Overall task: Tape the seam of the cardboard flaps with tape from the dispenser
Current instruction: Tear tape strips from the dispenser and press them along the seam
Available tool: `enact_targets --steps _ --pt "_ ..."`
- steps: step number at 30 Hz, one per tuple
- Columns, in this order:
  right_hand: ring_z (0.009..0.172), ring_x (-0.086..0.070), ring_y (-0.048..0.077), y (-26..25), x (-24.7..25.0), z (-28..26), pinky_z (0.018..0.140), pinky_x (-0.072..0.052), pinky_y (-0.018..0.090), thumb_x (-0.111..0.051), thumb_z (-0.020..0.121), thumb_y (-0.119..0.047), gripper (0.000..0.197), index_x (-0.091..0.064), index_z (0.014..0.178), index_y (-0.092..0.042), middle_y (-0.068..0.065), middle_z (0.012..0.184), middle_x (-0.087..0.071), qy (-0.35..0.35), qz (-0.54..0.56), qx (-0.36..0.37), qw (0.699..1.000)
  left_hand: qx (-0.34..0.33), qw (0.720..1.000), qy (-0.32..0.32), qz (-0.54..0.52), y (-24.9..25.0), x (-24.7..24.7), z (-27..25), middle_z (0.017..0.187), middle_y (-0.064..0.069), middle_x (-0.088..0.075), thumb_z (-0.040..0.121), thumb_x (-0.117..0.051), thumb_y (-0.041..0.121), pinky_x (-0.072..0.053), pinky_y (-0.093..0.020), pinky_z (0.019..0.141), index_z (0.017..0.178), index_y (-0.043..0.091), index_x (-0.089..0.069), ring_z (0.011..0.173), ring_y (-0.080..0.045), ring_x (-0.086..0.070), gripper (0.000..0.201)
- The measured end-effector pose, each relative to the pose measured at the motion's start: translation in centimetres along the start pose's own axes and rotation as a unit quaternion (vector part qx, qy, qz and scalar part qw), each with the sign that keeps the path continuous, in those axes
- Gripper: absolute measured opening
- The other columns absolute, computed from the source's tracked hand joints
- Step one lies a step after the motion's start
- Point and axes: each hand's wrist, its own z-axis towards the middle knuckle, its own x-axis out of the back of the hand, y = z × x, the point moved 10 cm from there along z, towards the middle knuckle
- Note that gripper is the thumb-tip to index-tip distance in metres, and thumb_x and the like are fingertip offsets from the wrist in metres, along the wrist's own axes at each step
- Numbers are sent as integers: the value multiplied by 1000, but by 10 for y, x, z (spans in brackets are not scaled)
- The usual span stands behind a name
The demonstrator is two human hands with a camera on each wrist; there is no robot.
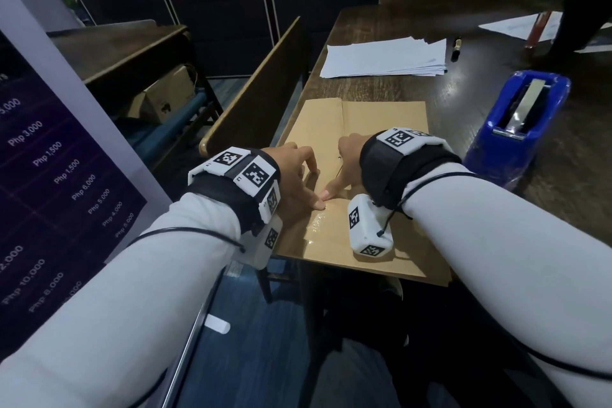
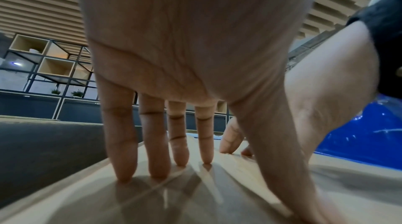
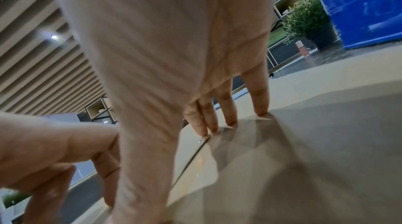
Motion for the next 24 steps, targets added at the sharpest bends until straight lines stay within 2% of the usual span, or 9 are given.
enact_targets --steps 5,9,11,14,17,21,24 --pt "99 -63 25 4 3 2 90 -50 40 -76 54 -70 90 -56 119 -12 4 110 -67 1 21 2 1000 -15 1000 -2 8 -1 -3 -6 128 4 -45 64 -80 50 -49 -39 93 131 31 -46 109 -18 -53 77" --pt "106 -62 25 8 5 -2 87 -48 35 -74 67 -61 78 -58 123 -8 7 116 -66 -5 45 26 999 -20 1000 -9 9 -2 -5 -10 132 3 -42 65 -81 46 -49 -41 96 134 31 -44 115 -21 -53 79" --pt "113 -58 26 10 7 -10 94 -45 36 -67 78 -57 74 -52 131 -8 7 125 -61 1 57 37 998 -19 1000 -18 9 -4 -4 -11 131 4 -43 64 -82 45 -49 -41 96 134 34 -45 114 -21 -54 80" --pt "122 -50 24 13 11 -25 98 -39 33 -50 95 -46 57 -46 139 -10 6 136 -53 29 92 52 994 -30 999 -31 -31 -5 1 -13 131 7 -50 70 -81 38 -50 -32 89 134 34 -48 108 -16 -56 72" --pt "121 -50 24 23 16 -41 96 -38 32 -41 101 -33 41 -51 134 -10 7 133 -54 74 137 62 986 -40 997 21 -69 -8 15 -13 128 10 -57 83 -71 30 -42 -21 75 130 33 -54 102 -10 -56 51" --pt "120 -51 23 46 36 -61 95 -38 29 -35 102 -22 36 -51 134 -12 8 133 -55 168 191 83 964 -54 987 94 -120 4 32 -11 120 11 -62 89 -63 33 -45 -26 88 118 33 -63 102 -8 -58 29" --pt "117 -52 22 64 62 -86 96 -40 32 -34 102 -22 36 -52 131 -10 8 129 -56 282 196 114 932 -81 969 165 -164 27 52 -16 111 11 -65 92 -59 34 -49 -28 85 110 30 -67 102 -8 -59 21"
